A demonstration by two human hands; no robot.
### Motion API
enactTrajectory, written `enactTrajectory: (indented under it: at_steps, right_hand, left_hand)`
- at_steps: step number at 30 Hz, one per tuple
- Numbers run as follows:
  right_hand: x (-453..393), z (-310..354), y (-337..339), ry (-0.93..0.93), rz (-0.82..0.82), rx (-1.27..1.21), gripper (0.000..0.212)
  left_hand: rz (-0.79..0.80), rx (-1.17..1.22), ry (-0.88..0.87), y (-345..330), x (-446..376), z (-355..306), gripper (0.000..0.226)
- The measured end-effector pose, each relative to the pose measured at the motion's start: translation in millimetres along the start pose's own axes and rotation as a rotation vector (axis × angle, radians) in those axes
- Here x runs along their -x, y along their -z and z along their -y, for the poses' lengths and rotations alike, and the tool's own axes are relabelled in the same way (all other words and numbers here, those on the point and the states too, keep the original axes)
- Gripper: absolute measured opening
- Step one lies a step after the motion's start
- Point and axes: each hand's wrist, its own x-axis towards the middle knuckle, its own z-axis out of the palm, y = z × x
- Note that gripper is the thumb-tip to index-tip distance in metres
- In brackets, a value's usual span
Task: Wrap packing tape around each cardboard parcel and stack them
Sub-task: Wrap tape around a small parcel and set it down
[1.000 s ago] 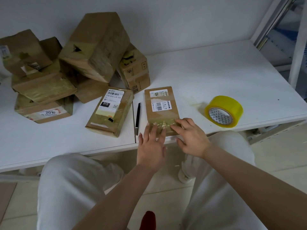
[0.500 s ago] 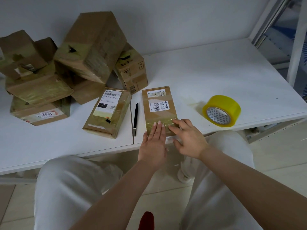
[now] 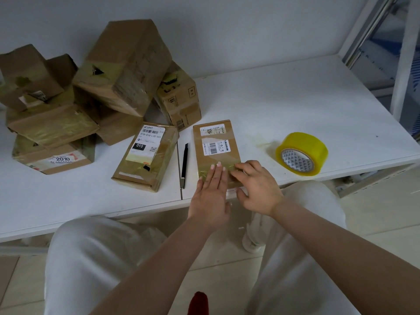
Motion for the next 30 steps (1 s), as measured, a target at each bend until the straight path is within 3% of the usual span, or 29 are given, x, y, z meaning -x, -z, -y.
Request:
enactTrajectory:
  at_steps: [4,7,12,17,21,28,30]
  right_hand:
    - [-4,6,-2,0.023,0.001,0.037,0.057]
    - [-5,9,-3,0.026,-0.005,0.058,0.064]
    - [-5,14,-11,0.174,0.197,0.121,0.086]
    - [-9,19,-8,0.156,0.288,0.214,0.096]
    - [-8,27,-8,0.185,0.291,0.214,0.092]
    - [-15,31,7,0.164,0.38,0.16,0.075]
    - [-17,23,15,0.182,0.282,0.099,0.067]
  left_hand:
    - [0.064,-0.011,-0.006,-1,-2,9,0.081]
    - [-0.019,0.055,-0.018,2,1,18,0.076]
    - [-0.022,0.054,0.02,-3,11,32,0.074]
    - [-0.022,0.126,-0.01,-7,9,38,0.075]
    - [-0.058,0.268,-0.011,-11,9,40,0.077]
    - [-0.059,0.246,-0.03,-10,7,42,0.073]
    - [-0.107,0.232,-0.038,-8,7,41,0.069]
